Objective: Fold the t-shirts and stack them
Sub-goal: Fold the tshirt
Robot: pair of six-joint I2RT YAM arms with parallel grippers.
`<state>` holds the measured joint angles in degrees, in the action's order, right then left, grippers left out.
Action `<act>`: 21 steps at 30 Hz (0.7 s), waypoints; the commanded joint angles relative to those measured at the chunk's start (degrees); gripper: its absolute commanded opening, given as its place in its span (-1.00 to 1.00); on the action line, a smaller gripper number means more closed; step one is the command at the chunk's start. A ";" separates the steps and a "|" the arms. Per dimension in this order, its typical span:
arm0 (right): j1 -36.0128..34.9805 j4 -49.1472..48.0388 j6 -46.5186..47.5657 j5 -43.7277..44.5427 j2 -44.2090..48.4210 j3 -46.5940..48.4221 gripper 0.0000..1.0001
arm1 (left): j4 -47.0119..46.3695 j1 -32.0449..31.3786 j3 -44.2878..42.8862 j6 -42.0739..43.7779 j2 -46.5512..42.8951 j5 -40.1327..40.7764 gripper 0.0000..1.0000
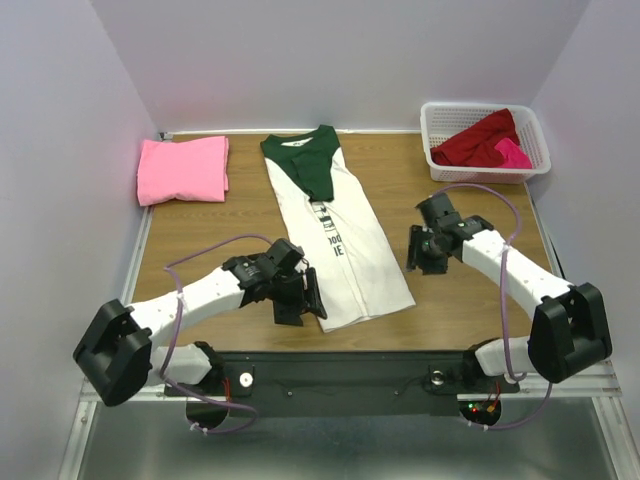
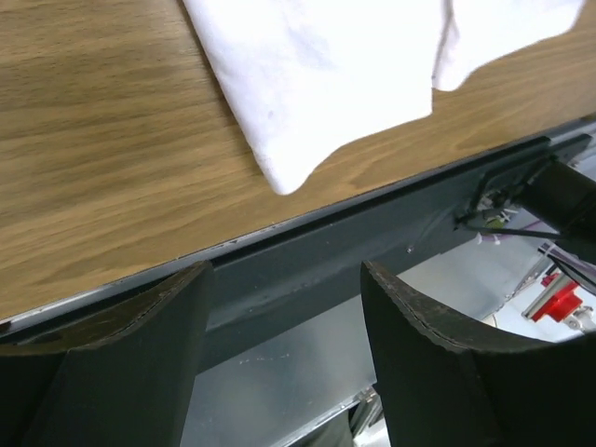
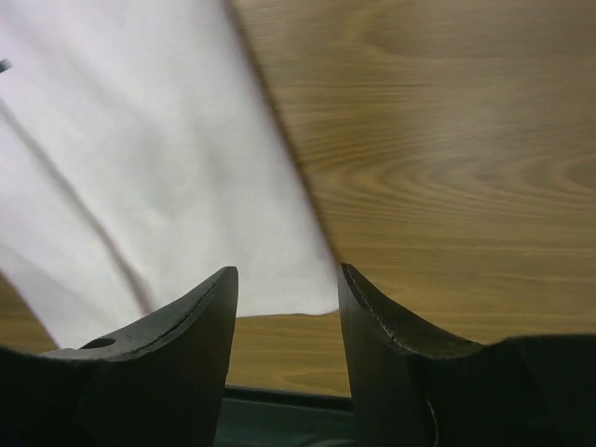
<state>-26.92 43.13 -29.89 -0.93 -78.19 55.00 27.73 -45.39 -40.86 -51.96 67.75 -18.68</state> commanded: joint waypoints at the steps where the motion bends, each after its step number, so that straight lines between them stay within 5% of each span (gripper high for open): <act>1: 5.90 3.10 3.87 1.20 2.25 -3.23 0.09 | -4.08 -1.11 -0.10 -2.00 3.26 1.10 0.49; 11: 7.40 -0.68 3.35 -2.59 2.17 -7.19 0.30 | -2.42 -1.99 -2.64 -0.33 12.58 2.59 0.31; 21: 7.32 -5.51 2.46 -5.92 2.35 -8.86 0.30 | -0.13 -6.81 -7.39 -12.54 14.34 9.18 0.21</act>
<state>-19.88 41.36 -27.53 -4.80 -76.84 46.76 26.00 -49.84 -45.32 -58.67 81.58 -12.97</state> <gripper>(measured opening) 0.651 0.606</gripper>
